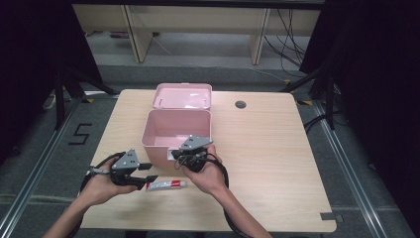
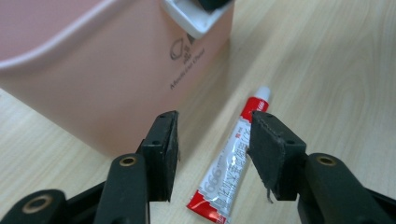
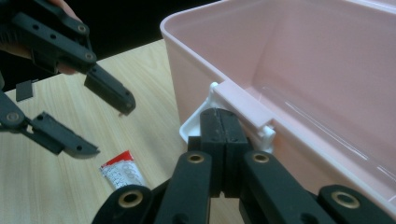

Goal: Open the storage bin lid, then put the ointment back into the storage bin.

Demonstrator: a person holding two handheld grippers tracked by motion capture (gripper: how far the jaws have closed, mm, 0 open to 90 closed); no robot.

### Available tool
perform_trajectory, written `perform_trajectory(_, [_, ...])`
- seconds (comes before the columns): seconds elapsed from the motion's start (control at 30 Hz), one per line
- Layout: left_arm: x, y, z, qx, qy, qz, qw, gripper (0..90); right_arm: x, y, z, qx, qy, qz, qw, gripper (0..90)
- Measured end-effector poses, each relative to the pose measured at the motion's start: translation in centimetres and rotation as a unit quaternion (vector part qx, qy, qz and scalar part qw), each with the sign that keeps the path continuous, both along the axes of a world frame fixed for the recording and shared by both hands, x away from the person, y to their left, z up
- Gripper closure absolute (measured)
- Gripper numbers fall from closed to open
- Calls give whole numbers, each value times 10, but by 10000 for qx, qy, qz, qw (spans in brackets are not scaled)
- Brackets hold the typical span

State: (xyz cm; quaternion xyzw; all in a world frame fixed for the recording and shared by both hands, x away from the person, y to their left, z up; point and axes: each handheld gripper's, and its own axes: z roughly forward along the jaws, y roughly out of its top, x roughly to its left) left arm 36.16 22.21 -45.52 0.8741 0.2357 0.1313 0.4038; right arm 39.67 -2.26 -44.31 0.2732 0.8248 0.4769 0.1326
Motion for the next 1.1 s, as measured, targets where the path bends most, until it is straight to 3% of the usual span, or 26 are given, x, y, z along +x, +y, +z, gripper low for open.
perform_trajectory(0.13, [-1, -2, -2, 31, 85, -85, 9999, 499, 0, 0, 0, 9, 8, 4, 10000, 900])
perform_trajectory(0.2, [0, -2, -2, 141, 28, -180, 9997, 492, 0, 0, 0, 8, 6, 13, 10000, 900])
perform_trajectory(0.33, [-1, -6, -2, 168, 47, -261, 9995, 477, 0, 0, 0, -10, 11, 8, 10000, 900])
perform_trajectory(0.53, [4, -11, -4, 507, 75, -535, 9973, 463, 0, 0, 0, 39, 6, -7, 10000, 900])
perform_trajectory(0.6, [4, -13, -3, 527, 82, -580, 9969, 462, 0, 0, 0, 5, 19, 8, 10000, 900])
perform_trajectory(0.67, [4, -16, -4, 400, 133, -550, 9976, 461, 0, 0, 0, 9, 19, 3, 10000, 900])
perform_trajectory(0.73, [5, -17, -3, 478, 160, -605, 9969, 460, 0, -1, 0, -11, -15, 32, 10000, 900])
perform_trajectory(0.8, [5, -18, -4, 360, 260, -549, 9975, 454, 1, -1, 0, 19, -26, 30, 10000, 900])
perform_trajectory(0.9, [7, -16, -2, 397, 349, -521, 9972, 444, 0, 1, -1, 70, -8, -31, 10000, 900])
perform_trajectory(1.1, [9, -16, -3, 130, 517, -420, 9977, 408, 2, 1, 0, -43, -36, 54, 10000, 900])
